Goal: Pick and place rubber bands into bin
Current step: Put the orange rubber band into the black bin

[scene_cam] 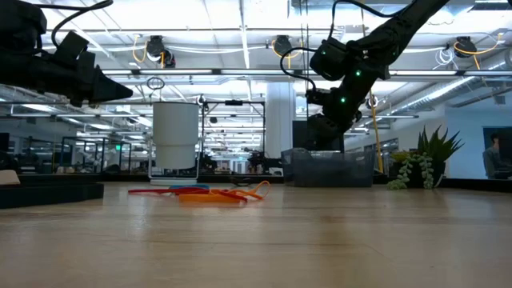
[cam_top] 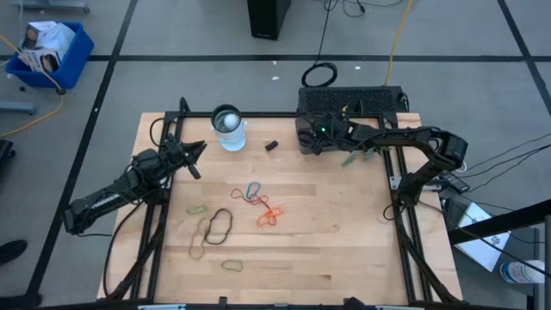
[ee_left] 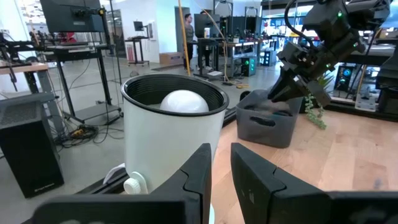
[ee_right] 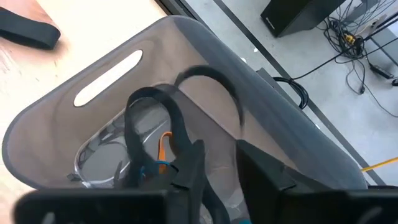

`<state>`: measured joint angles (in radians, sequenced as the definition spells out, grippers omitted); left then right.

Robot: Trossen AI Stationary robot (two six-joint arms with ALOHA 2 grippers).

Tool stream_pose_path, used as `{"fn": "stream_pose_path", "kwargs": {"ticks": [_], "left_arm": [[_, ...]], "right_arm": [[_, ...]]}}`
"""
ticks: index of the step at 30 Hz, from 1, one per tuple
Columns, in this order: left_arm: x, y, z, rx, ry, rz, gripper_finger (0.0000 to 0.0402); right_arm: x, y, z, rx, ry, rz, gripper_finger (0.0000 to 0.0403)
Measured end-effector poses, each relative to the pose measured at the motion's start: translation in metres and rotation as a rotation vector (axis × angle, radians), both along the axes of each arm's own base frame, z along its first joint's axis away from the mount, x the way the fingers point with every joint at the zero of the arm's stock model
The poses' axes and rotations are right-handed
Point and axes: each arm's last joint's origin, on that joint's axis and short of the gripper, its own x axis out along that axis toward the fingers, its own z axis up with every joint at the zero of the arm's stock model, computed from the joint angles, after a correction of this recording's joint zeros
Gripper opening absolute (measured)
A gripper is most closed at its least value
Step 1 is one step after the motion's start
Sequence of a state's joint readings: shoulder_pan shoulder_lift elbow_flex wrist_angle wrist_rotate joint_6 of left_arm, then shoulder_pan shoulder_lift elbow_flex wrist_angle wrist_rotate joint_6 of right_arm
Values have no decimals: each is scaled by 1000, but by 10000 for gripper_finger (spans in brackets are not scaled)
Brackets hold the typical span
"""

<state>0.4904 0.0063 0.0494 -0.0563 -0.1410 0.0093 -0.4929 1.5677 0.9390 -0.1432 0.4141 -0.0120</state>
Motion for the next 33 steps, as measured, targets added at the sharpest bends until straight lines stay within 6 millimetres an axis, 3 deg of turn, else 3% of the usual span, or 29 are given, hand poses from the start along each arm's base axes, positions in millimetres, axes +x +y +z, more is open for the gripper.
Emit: {"fn": "stream_pose_path", "kwargs": {"ticks": [9,18,24,30,33], "left_arm": [[0,0,0,-15,-11,0,70],[0,0,3,-72,-87,-9,70],[0,0,6,-68,-130,-12,70],[0,0,6,-66,-129,-12,70],[0,0,6,-65,-129,-12,70]], "right_arm": [[-1,2,7,-13,-24,4,160],[-10,20,49,-71,-160,59,162],[-15,44,78,89,-372,367,162],[-9,75,94,302,-558,661,160],[-2,90,99,316,-607,776,162]]}}
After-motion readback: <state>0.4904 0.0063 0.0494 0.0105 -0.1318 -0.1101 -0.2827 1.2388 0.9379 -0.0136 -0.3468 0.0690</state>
